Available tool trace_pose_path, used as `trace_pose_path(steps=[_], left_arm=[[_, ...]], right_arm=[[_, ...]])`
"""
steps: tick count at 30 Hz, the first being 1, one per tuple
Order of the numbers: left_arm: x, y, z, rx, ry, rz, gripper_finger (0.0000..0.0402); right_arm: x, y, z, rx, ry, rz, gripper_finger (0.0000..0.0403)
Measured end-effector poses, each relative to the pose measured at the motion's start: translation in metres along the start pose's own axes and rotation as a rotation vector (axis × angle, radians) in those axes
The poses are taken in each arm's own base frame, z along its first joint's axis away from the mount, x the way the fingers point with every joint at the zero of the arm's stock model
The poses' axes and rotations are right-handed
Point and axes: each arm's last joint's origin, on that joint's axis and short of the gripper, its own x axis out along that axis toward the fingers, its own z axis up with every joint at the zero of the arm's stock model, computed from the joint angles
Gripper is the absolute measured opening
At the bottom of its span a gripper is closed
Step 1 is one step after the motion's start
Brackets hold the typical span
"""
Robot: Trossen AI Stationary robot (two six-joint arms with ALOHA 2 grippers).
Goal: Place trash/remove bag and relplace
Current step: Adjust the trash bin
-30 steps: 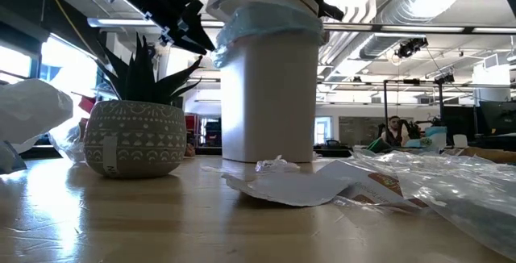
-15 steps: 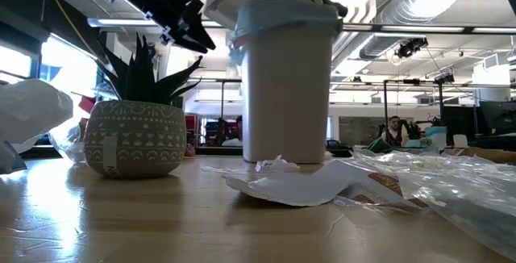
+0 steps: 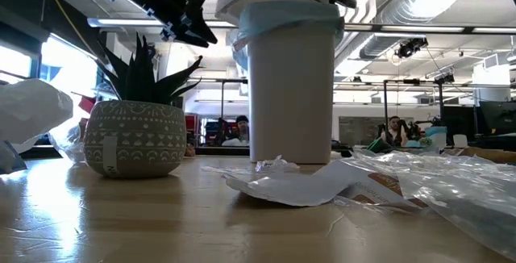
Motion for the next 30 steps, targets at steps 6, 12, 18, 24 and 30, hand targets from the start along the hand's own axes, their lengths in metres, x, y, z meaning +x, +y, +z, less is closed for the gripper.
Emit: trace_pose_path(steps=[6,12,18,24,30], left_arm=[[-0.019,0.003,0.018,-0.082,-0.162,-0.054,0.019],[-0.033,0.003,0.037,-0.14,-0.35,-0.143,0.019],[-0.017,0.0,0.038,-0.174,-0.382,-0.196,0.0183],[0.005,-0.004,0.035,-0.201,-0.389,-0.232,0.0166],[0.018,-0.006,0.032,-0.203,-0.403,-0.236,0.0158]], right_arm=[[-0.014,-0.007,-0.001,0.052,-0.037,-0.019,0.0034],[-0.016,-0.01,-0.006,0.085,0.002,-0.055,0.0034],[-0.018,-0.004,-0.011,0.109,0.013,-0.048,0.0034],[-0.02,-0.003,-0.017,0.131,0.034,-0.074,0.0034],[-0.022,-0.003,-0.024,0.145,0.069,-0.114,0.0036]])
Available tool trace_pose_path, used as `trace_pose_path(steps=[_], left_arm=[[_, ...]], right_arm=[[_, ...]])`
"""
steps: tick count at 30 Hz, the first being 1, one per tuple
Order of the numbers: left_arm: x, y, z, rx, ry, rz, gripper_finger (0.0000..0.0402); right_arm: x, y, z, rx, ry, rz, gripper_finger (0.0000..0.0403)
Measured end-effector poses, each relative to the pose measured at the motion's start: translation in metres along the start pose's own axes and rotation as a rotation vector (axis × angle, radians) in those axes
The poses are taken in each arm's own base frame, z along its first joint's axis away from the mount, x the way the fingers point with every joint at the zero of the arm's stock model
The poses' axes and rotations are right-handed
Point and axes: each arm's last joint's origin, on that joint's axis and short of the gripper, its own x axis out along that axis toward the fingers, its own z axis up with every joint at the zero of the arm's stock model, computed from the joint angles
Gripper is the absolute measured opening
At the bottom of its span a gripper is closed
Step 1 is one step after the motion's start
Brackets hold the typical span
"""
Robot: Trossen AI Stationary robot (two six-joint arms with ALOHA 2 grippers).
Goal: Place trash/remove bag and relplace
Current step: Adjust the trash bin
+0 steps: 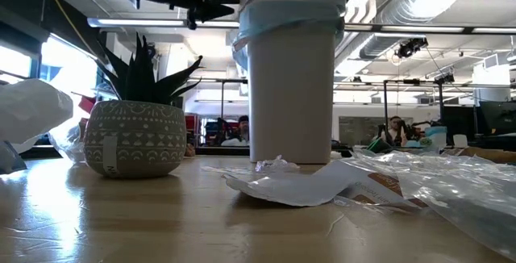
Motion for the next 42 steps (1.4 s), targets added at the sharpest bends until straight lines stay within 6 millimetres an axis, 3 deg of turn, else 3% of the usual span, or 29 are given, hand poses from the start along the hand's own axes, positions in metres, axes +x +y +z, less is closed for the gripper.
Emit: trace_pose_path(steps=[11,23,42], left_arm=[[0.014,0.008,-0.015,-0.001,0.033,0.035,0.0158],[0.014,0.011,-0.013,0.012,0.003,0.063,0.0158],[0.014,0.012,-0.016,0.045,0.04,0.093,0.0158]], right_arm=[[0.002,0.004,-0.004,-0.007,0.013,-0.006,0.0043],[0.003,0.011,-0.006,-0.029,0.055,0.063,0.0067],[0.001,0.014,-0.012,-0.051,0.075,0.056,0.0069]])
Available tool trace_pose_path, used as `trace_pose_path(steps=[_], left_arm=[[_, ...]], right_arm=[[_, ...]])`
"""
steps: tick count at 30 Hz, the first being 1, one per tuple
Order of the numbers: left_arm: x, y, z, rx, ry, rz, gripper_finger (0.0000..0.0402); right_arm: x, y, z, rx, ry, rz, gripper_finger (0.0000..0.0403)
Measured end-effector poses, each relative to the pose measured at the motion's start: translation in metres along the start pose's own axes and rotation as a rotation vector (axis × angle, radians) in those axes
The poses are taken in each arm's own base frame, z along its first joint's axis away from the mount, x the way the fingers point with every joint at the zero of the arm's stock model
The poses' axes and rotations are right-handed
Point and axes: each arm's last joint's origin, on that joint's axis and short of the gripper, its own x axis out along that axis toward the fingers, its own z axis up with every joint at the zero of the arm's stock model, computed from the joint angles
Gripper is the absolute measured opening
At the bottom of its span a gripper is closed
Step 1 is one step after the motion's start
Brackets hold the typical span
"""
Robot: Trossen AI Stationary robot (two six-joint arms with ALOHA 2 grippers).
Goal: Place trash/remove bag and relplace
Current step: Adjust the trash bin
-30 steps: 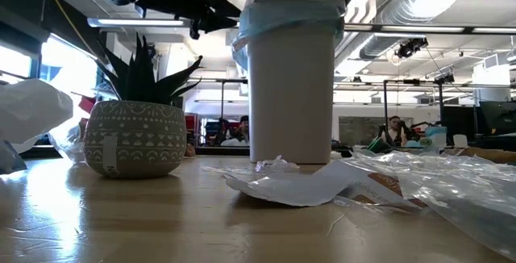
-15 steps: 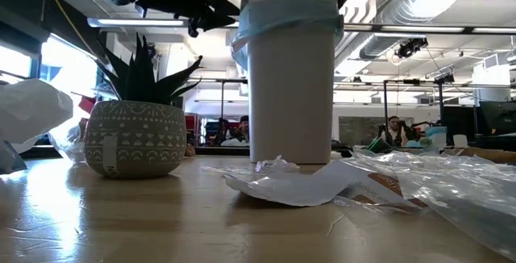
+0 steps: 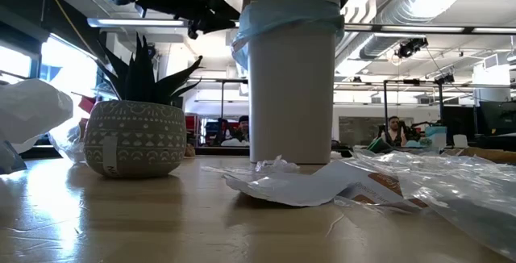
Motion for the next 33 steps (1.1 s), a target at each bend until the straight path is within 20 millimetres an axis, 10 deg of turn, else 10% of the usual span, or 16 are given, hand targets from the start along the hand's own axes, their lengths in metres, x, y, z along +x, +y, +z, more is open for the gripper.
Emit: trace_pose_path(steps=[17,33], left_arm=[[0.001,0.001,-0.003,-0.002,0.023,0.036,0.0158],[0.001,0.0,-0.003,-0.026,0.026,0.016,0.0158]], right_arm=[[-0.004,0.008,-0.008,-0.035,0.007,0.029,0.0165],[-0.005,0.008,-0.015,-0.042,0.034,-0.004,0.0169]])
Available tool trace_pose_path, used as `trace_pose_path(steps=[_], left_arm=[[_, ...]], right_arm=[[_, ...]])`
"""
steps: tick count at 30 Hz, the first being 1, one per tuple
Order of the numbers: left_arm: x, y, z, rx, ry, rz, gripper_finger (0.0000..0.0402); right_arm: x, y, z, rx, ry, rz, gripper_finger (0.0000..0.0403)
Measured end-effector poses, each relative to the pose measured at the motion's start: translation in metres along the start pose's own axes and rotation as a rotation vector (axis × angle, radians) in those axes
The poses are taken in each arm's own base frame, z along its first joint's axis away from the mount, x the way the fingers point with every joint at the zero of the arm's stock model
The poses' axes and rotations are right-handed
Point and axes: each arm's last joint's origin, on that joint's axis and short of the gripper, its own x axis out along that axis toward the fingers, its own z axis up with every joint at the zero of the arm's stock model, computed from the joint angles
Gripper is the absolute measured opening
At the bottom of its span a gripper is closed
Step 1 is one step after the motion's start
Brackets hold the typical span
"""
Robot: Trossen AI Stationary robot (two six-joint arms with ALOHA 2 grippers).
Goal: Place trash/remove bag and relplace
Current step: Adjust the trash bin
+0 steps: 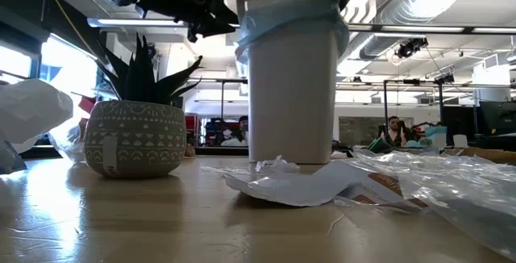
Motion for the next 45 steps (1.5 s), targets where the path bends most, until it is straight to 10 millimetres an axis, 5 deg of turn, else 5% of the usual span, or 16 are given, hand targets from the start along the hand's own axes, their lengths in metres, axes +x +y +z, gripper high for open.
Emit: trace_pose_path(steps=[23,38,45], left_arm=[[0.0,-0.006,-0.001,-0.01,0.009,-0.029,0.0158],[0.015,-0.012,-0.017,-0.027,0.025,-0.055,0.0158],[0.018,-0.015,-0.007,-0.026,-0.011,-0.068,0.0158]], right_arm=[[-0.001,-0.002,0.002,-0.009,-0.047,-0.033,0.017],[-0.023,-0.017,-0.001,0.019,-0.106,-0.023,0.017],[-0.021,-0.017,-0.002,0.02,-0.086,-0.043,0.017]])
